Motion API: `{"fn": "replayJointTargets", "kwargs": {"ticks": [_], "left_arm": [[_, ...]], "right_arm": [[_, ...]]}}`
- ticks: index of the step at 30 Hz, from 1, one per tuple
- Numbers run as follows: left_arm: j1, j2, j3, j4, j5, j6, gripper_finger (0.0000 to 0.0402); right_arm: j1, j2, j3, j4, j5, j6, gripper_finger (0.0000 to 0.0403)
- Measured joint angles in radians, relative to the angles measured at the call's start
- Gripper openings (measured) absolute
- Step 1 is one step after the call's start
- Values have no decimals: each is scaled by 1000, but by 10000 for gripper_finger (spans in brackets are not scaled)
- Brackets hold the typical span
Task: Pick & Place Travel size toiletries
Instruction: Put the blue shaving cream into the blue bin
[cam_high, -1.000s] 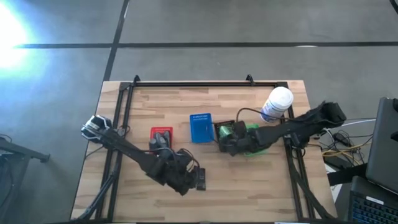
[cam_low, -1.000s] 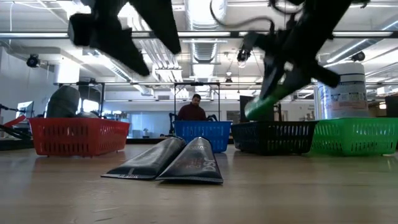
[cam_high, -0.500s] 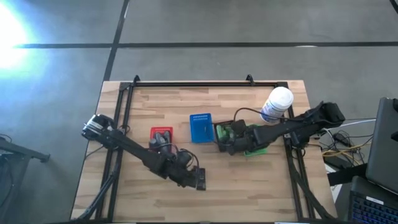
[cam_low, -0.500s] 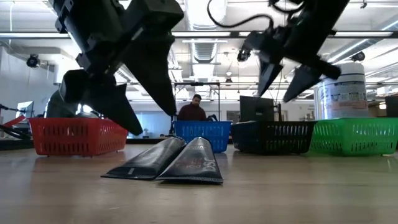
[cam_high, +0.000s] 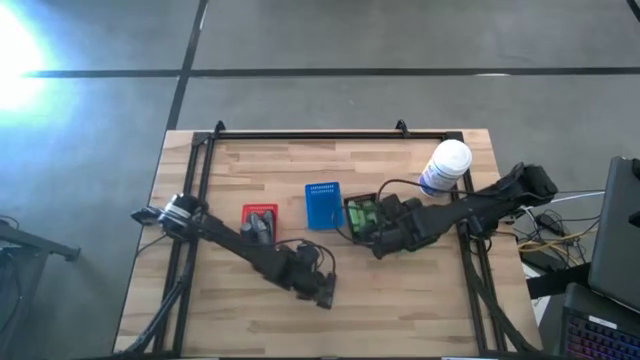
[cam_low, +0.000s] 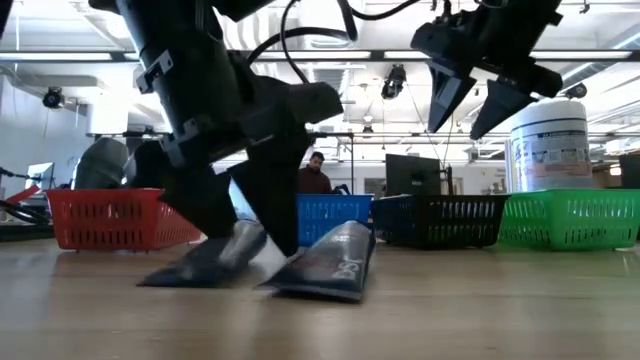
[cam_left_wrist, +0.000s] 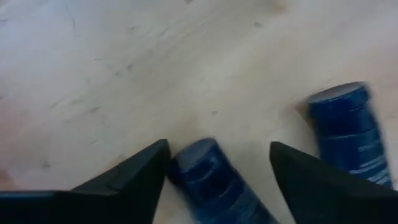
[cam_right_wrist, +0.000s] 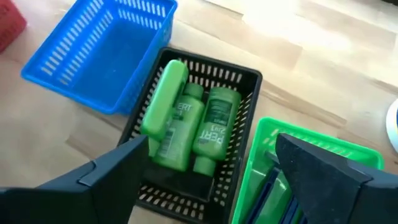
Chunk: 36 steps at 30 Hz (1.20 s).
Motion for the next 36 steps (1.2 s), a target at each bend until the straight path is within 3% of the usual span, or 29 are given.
{"fn": "replayJointTargets", "kwargs": {"ticks": [9, 14, 21, 26, 28, 36], "left_arm": [[33, -38, 17, -59, 35, 57, 126], [94, -140, 21, -72, 33, 140, 127], [340, -249, 94, -50, -81, 304, 127], [506, -224, 87, 37, 14, 359, 127], [528, -204, 83, 35, 36, 367, 146], [554, -203, 75, 20, 62, 400, 316]], "right_arm": [[32, -54, -18, -16, -7, 4, 301], [32, -118, -23, -39, 10, 18, 278], [31, -199, -24, -59, 50, 26, 261], [29, -203, -26, -58, 46, 37, 275], [30, -197, -26, -58, 43, 41, 285], [33, -177, -31, -61, -8, 34, 323]]}}
